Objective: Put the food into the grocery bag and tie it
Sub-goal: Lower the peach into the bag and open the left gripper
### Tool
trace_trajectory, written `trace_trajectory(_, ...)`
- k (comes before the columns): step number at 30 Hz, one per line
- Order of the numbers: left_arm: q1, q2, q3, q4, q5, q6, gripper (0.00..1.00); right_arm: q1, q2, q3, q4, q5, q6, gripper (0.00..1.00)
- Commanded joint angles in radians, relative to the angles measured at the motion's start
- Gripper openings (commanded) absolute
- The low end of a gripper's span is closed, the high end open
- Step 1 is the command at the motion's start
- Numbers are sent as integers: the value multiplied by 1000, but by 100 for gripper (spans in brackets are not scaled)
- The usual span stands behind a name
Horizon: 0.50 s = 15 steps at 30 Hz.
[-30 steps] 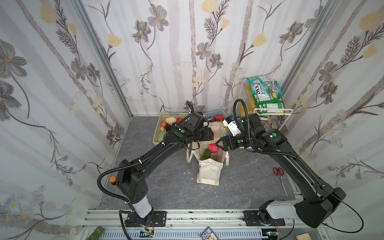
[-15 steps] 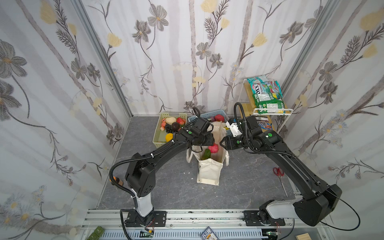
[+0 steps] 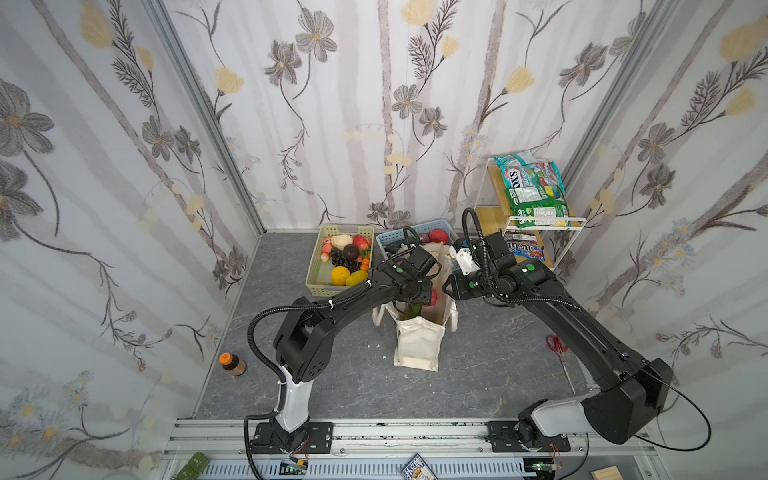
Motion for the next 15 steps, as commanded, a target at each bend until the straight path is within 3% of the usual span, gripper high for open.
trace_trajectory(1,-7,31,23,-66,-64,24,57,1,12,-4,44,20,13,34)
trace_trajectory(15,-21,99,-7,-73,-86,41,63,1,10,-26,58,23,16,20)
